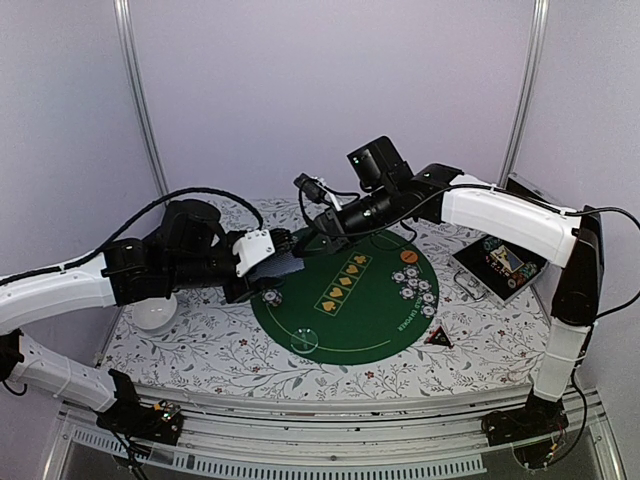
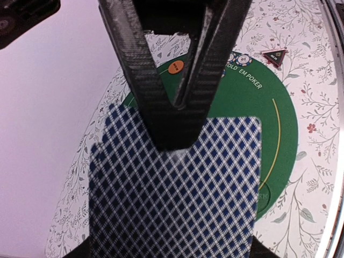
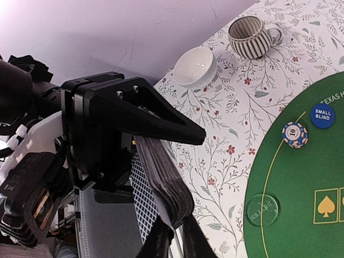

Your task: Distribute texas hold em gaming equipment

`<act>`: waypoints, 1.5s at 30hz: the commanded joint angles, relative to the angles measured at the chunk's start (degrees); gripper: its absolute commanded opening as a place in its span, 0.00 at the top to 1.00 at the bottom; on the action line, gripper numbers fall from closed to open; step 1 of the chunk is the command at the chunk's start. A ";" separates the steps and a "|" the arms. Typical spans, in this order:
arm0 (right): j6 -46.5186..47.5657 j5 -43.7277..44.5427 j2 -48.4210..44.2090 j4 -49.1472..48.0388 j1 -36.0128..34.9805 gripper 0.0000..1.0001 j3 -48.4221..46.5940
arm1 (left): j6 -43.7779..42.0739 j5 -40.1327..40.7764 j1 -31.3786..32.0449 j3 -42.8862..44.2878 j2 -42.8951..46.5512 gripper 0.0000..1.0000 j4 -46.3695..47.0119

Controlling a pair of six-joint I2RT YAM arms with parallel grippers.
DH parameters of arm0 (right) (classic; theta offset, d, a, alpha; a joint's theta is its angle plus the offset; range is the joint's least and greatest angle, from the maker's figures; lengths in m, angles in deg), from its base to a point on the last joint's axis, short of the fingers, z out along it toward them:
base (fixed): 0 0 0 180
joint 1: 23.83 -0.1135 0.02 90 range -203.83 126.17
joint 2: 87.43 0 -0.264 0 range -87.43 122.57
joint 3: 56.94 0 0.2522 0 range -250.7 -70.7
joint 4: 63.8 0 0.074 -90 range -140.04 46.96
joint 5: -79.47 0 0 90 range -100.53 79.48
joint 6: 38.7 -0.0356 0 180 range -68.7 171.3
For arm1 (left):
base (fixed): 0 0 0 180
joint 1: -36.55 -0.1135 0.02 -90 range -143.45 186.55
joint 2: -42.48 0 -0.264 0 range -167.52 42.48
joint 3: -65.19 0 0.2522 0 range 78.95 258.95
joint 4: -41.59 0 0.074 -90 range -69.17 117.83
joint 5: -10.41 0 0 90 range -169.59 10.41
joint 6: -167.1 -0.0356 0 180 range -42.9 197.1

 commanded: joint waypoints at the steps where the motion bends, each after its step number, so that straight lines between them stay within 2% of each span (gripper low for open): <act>1: -0.59 -2.00 0.55 1.15 0.19 0.94 -2.01 | 0.68 -0.59 -0.90 -0.69 -0.31 0.42 0.57; 6: -0.88 -2.22 0.33 1.46 0.29 0.98 -2.49 | 0.65 -0.88 -1.51 -1.03 -0.37 0.42 0.66; 14: 0.12 -0.29 -1.01 3.08 1.14 0.99 -2.63 | 1.24 -1.41 -2.09 -2.41 0.41 0.42 0.62; 23: 1.33 -1.95 -1.32 4.48 1.39 0.99 -4.19 | 2.17 -1.69 -2.46 -2.73 0.65 0.43 0.64; 37: -0.81 -3.41 -6.94 3.40 8.52 0.99 -4.70 | 5.85 -2.13 -5.00 -3.46 0.38 0.44 0.84; 41: -1.90 -0.17 -9.41 3.42 13.86 0.99 -3.54 | 7.09 -2.07 -6.58 -3.94 0.76 0.45 0.76; 45: -3.28 8.71 -9.80 2.99 16.44 0.99 -0.18 | 7.19 -1.78 -8.54 -4.14 1.25 0.45 1.11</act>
